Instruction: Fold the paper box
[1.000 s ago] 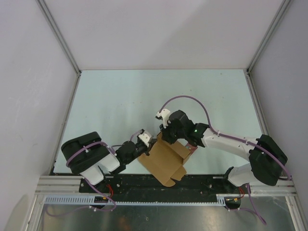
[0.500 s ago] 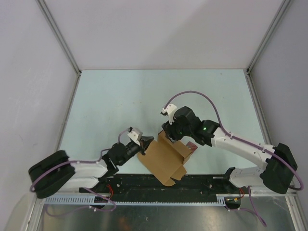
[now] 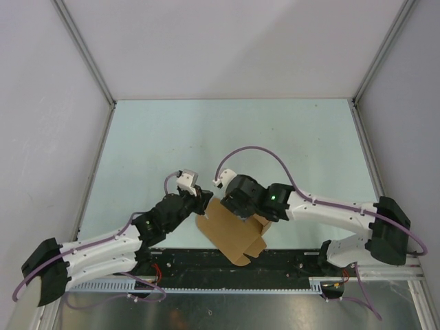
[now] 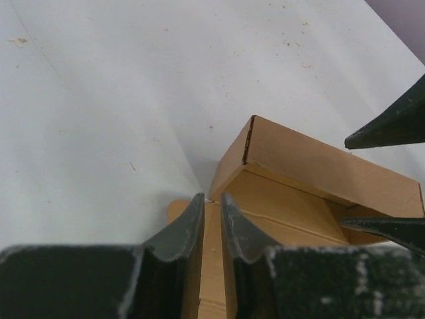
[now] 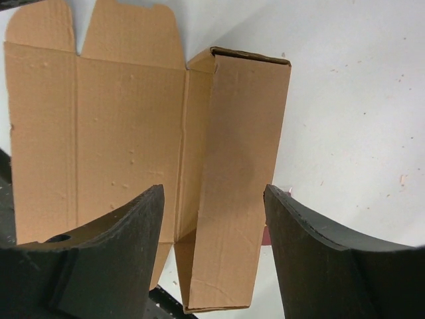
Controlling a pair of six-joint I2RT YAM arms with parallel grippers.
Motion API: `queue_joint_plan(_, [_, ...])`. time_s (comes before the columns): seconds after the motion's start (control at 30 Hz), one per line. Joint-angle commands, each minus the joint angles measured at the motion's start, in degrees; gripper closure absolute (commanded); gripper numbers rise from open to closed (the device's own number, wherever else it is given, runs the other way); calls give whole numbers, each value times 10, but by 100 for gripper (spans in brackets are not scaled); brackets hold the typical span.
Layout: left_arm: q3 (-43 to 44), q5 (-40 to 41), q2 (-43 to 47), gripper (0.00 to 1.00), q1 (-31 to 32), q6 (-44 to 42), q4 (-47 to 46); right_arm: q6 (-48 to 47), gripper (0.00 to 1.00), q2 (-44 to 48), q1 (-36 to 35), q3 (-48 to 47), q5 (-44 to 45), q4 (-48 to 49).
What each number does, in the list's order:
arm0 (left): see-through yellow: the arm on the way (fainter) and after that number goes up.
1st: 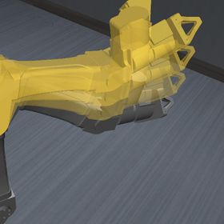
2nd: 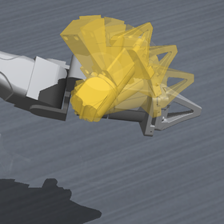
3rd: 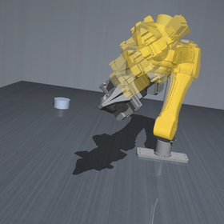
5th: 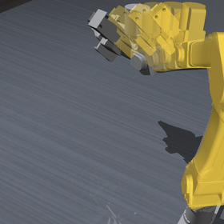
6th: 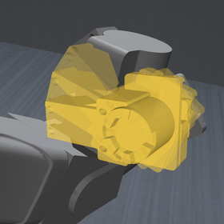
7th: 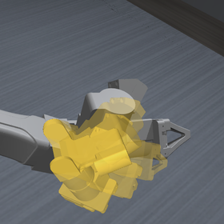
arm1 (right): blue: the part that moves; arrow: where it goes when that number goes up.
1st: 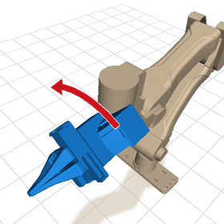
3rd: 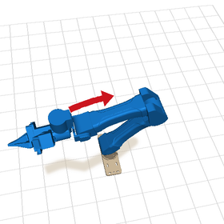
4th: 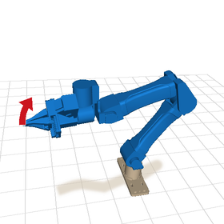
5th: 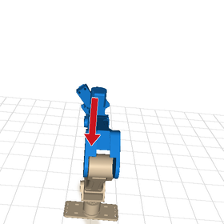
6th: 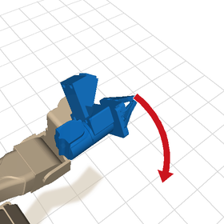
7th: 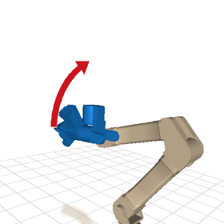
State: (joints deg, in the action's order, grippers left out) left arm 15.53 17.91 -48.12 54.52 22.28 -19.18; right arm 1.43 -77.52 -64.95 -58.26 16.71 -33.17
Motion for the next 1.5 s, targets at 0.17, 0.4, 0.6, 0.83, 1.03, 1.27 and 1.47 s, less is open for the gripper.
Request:
queue_joint_plan(0.17, [30,43,92,81,2,58,149,-2,40,-67,-41,-56,113,-28])
queue_joint_plan(0.4, [15,48,153,81,2,65,172,-2,48,-119,-50,-64,139,-30])
queue_joint_plan(0.6, [20,43,150,80,2,66,179,-10,58,-143,-54,-80,166,-48])
queue_joint_plan(0.83, [31,41,151,80,2,58,181,-13,67,-163,-55,-107,200,-82])
queue_joint_plan(1.03, [29,37,162,80,1,58,185,-13,79,-177,-55,-115,215,-96])
queue_joint_plan(1.27, [33,41,180,80,2,61,202,-13,94,-178,-45,-129,233,-107])
queue_joint_plan(1.47, [93,35,172,81,1,51,225,-39,100,-163,6,-156,197,-112])
